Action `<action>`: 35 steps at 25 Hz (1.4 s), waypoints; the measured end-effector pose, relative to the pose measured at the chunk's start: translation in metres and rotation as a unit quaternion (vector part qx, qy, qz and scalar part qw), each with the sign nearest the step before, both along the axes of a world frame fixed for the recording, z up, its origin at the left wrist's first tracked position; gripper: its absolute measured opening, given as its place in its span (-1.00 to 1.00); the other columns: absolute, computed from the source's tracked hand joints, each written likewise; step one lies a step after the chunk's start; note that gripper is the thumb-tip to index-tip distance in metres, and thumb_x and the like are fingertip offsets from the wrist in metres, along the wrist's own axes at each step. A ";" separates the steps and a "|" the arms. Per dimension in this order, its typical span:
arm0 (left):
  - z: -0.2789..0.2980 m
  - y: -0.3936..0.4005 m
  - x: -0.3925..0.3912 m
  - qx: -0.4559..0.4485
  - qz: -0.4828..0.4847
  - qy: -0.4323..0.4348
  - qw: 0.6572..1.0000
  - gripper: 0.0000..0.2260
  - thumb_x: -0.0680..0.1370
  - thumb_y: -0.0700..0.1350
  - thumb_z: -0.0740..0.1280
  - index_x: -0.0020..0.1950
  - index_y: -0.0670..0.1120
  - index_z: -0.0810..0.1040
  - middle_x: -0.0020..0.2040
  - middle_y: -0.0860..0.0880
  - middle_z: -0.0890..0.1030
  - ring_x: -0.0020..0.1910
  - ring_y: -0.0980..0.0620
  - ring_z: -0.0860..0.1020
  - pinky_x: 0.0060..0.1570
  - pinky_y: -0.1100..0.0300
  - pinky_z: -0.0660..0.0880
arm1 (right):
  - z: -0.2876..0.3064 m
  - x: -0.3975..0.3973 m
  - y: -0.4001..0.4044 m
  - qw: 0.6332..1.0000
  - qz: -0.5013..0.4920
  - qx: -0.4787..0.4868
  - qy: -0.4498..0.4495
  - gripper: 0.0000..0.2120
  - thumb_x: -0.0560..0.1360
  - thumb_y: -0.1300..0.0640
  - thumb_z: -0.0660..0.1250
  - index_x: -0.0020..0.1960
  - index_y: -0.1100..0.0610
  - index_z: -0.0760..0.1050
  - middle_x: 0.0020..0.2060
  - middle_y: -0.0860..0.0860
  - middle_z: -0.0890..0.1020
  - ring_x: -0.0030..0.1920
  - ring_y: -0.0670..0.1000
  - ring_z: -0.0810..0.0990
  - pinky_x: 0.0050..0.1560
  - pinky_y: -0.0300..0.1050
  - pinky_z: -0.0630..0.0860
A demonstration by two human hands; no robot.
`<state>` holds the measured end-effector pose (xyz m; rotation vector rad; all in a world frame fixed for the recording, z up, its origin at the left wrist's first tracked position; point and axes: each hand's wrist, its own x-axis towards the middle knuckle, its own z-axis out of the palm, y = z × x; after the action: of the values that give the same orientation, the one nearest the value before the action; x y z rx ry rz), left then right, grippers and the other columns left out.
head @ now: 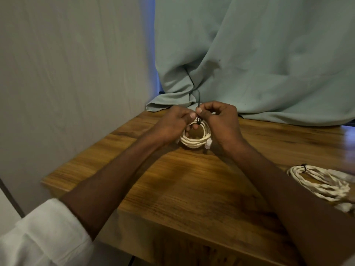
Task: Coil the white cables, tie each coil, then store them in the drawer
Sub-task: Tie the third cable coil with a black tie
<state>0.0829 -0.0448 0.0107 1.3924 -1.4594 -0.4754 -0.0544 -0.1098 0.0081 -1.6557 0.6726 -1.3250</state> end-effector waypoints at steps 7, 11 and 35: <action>-0.010 0.001 0.001 -0.126 0.026 -0.231 0.964 -0.69 0.57 -0.18 0.46 0.19 0.07 0.42 -0.06 0.04 0.68 -0.11 0.18 0.64 -0.13 0.12 0.59 | 0.008 -0.006 -0.001 0.967 0.036 0.247 -0.055 -0.89 0.47 0.30 0.41 -0.06 0.25 0.72 -0.16 0.19 0.76 -0.01 0.25 0.75 0.05 0.16 0.69; -0.012 0.005 -0.003 -0.194 0.051 -0.308 0.930 -0.77 0.58 -0.17 0.44 0.21 -0.01 0.53 -0.02 0.06 0.69 -0.06 0.16 0.63 -0.09 0.08 0.57 | 0.010 -0.011 -0.005 0.957 0.049 0.283 -0.032 -0.82 0.49 0.34 0.31 -0.02 0.23 0.68 -0.23 0.07 0.76 -0.22 0.07 0.71 -0.27 -0.11 0.66; -0.018 -0.013 0.013 -0.015 0.149 -0.156 0.976 -0.89 0.71 -0.08 0.25 0.14 -0.12 0.49 0.06 -0.15 0.57 -0.01 -0.11 0.58 -0.04 -0.15 0.56 | -0.006 -0.001 0.001 0.953 -0.066 -0.229 0.187 -0.80 0.51 0.22 0.51 -0.08 -0.08 0.62 -0.03 -0.12 0.60 -0.06 -0.11 0.61 -0.09 -0.18 0.55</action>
<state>0.0962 -0.0576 -0.0073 1.6827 -1.4595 -0.0420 -0.0551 -0.1084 0.0023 -2.3127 0.7408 -1.3403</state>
